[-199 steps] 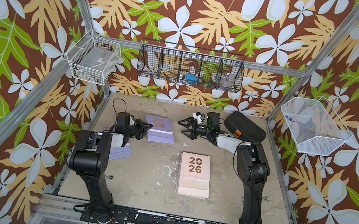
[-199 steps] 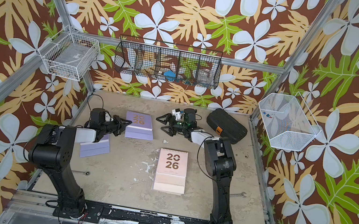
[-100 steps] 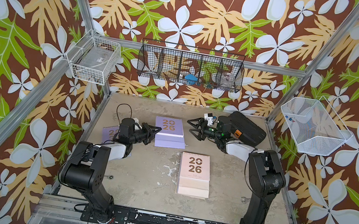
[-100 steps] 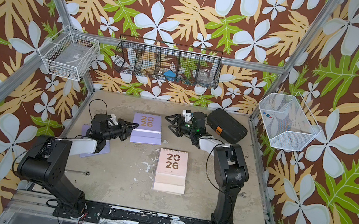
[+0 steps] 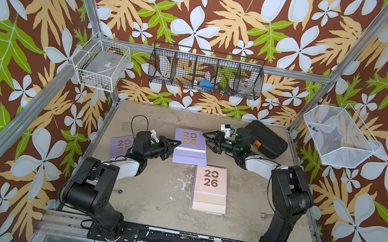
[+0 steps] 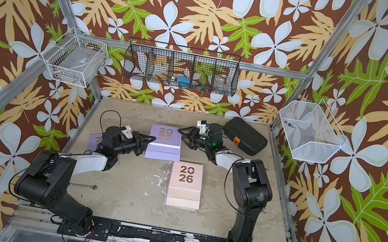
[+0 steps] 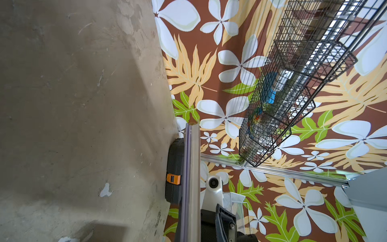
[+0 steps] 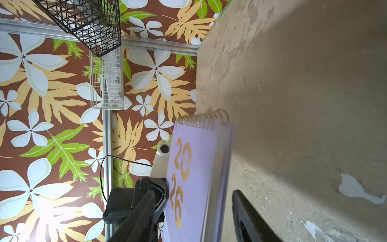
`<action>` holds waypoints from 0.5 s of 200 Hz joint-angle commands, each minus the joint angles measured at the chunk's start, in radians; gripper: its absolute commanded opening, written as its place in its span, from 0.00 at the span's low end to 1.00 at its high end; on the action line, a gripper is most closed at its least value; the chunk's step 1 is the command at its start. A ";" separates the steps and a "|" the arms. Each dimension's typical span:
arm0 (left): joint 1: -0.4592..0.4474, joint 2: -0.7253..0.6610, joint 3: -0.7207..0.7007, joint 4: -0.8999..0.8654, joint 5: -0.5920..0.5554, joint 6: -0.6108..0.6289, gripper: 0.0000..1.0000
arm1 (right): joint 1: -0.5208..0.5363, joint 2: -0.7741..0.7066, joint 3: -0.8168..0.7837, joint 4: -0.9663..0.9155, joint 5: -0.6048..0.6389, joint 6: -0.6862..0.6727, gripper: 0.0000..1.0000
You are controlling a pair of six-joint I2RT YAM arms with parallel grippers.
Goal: Stack the calendars
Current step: Place the calendar at the calendar.
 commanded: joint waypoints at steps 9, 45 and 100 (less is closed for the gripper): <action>-0.013 -0.021 -0.010 0.086 -0.009 -0.016 0.00 | 0.001 -0.022 -0.019 0.053 -0.007 0.011 0.48; -0.026 -0.039 -0.024 0.089 -0.012 -0.024 0.00 | 0.005 -0.043 -0.047 0.073 -0.006 0.020 0.30; -0.050 -0.058 -0.047 0.116 -0.021 -0.050 0.01 | 0.008 -0.085 -0.093 0.097 -0.004 0.027 0.16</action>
